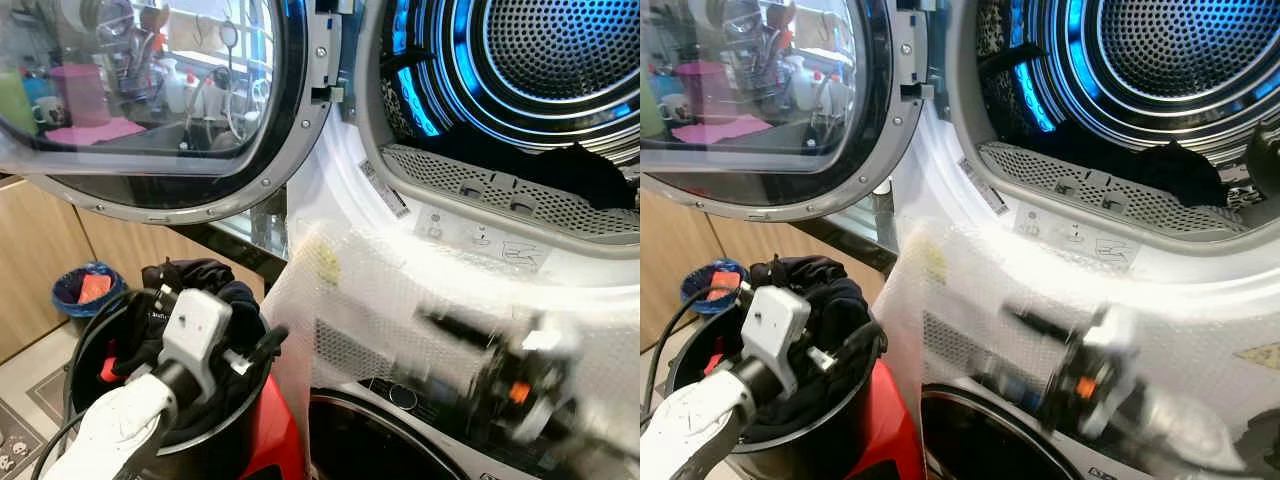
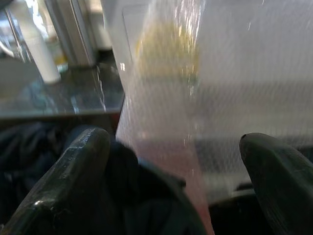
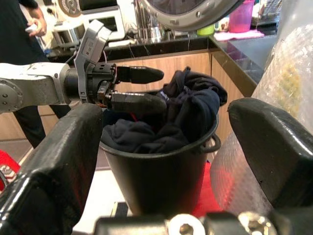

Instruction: Clothes washing

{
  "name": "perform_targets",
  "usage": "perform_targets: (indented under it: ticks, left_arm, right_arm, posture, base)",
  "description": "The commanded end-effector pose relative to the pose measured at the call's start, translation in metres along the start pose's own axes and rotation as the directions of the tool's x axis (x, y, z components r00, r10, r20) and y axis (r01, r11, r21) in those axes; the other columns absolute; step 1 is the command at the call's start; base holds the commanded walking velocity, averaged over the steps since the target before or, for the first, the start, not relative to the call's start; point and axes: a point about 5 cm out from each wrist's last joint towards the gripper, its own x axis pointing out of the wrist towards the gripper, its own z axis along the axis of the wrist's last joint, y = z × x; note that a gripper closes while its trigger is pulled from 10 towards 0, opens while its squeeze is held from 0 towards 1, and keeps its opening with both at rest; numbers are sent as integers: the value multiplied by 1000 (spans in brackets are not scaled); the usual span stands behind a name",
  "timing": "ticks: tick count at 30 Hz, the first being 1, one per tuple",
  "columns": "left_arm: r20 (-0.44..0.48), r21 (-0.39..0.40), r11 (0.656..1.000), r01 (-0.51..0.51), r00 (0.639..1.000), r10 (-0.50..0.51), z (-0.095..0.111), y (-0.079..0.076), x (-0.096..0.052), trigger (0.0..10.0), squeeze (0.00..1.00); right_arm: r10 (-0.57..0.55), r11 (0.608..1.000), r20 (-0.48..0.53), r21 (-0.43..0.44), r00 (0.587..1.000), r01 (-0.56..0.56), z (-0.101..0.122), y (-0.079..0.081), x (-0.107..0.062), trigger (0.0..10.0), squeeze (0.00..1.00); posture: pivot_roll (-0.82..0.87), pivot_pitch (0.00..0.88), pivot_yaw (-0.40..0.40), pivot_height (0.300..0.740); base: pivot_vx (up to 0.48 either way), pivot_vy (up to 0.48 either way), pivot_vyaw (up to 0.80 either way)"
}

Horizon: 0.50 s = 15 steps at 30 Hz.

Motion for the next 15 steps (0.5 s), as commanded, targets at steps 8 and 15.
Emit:
perform_targets:
  ticks: [8, 15]
  left_arm:
    - [-166, -80, 992, -100, 982, 86, -37, -5, -3, 10000, 0]
    - [-262, -132, 947, -292, 932, 251, -60, -2, -8, 10000, 0]
  right_arm:
    - [-147, 988, -158, -62, 976, 139, -25, -17, -9, 10000, 0]
    - [-173, 983, -182, -93, 968, 159, -33, -23, -9, 10000, 0]
  posture:
    - [64, 0, -58, 740]
    - [70, 0, -55, 740]
  base:
    - [0, 0, 0]
    - [0, 0, 0]
